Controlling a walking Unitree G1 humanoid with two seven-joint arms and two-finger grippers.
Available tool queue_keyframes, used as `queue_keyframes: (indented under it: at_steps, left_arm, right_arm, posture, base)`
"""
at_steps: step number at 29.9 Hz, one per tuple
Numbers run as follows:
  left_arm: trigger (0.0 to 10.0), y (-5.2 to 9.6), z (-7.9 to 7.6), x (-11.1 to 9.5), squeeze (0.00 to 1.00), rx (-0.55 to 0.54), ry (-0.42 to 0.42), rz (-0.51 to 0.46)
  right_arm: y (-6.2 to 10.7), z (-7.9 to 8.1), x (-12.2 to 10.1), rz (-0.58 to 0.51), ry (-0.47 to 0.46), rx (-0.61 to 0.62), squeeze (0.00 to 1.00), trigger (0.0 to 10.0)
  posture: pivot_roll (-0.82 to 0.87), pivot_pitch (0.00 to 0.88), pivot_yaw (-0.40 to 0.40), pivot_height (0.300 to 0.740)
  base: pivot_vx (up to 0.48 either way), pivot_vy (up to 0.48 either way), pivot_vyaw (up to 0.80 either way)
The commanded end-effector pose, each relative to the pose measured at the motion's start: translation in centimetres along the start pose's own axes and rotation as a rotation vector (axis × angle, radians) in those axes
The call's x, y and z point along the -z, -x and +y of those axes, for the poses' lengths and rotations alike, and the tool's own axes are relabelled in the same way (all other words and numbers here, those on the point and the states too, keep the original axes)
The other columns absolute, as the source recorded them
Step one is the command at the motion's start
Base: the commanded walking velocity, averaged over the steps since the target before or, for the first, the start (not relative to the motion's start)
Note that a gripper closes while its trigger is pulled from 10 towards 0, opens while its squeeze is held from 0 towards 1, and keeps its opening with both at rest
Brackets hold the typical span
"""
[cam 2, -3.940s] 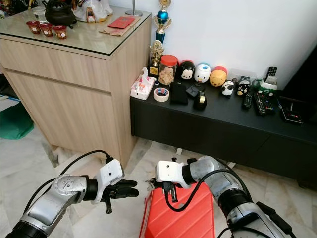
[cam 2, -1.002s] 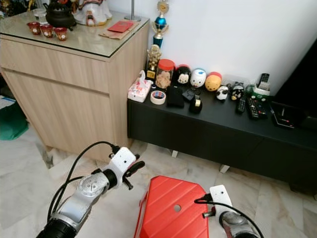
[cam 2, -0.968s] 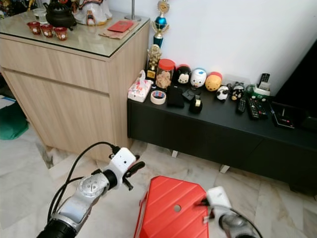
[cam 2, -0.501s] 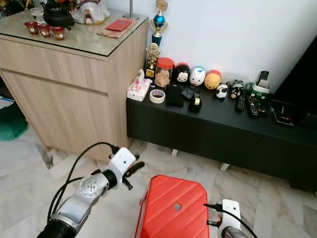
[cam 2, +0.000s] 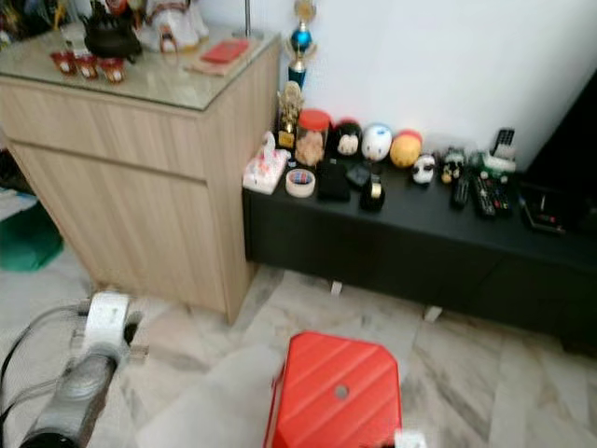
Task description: Hang keys on a hook
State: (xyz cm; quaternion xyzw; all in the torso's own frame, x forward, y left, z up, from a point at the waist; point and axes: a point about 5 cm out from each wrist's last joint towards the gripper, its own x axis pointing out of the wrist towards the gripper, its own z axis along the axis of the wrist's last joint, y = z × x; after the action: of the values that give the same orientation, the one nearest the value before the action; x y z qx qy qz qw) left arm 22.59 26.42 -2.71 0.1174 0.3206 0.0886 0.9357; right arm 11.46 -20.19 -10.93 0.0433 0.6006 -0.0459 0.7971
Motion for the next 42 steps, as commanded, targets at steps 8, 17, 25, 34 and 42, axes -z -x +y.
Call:
queue_keyframes:
  at_steps: [8,17,25,34,42]
  left_arm:
    - [10.0,3.3,-1.9,8.9,0.0,0.039,0.028,0.306]
    - [10.0,3.2,-2.4,9.0,0.0,0.057,0.029,0.317]
    - [10.0,3.0,-2.3,8.7,0.0,0.064,0.005,0.31]
    - [10.0,3.4,-2.4,9.5,0.0,0.088,-0.036,0.33]
    - [10.0,3.7,-2.6,10.0,0.0,0.099,-0.052,0.343]
  right_arm:
    - [1.1,-3.0,-6.1,-0.328,-0.189,0.162,0.0,10.0]
    - [0.1,-0.9,1.6,0.048,-0.061,0.108,0.0,10.0]
    - [0.7,-2.5,-4.0,-0.241,-0.178,0.187,0.0,10.0]
    - [0.2,-1.2,-2.4,-0.121,-0.161,0.154,0.0,10.0]
    - [0.5,-2.4,-3.2,-0.165,-0.182,0.191,0.0,10.0]
  posture:
    - [0.07,0.0,-0.063,0.73]
    - [0.09,0.0,-0.061,0.73]
    - [0.08,0.0,-0.049,0.73]
    - [0.08,0.0,-0.051,0.73]
    - [0.08,0.0,-0.049,0.73]
  base:
    - [0.0,0.0,0.0]
    - [0.0,0.0,0.0]
    - [0.0,0.0,0.0]
    - [0.0,0.0,0.0]
    - [0.0,0.0,0.0]
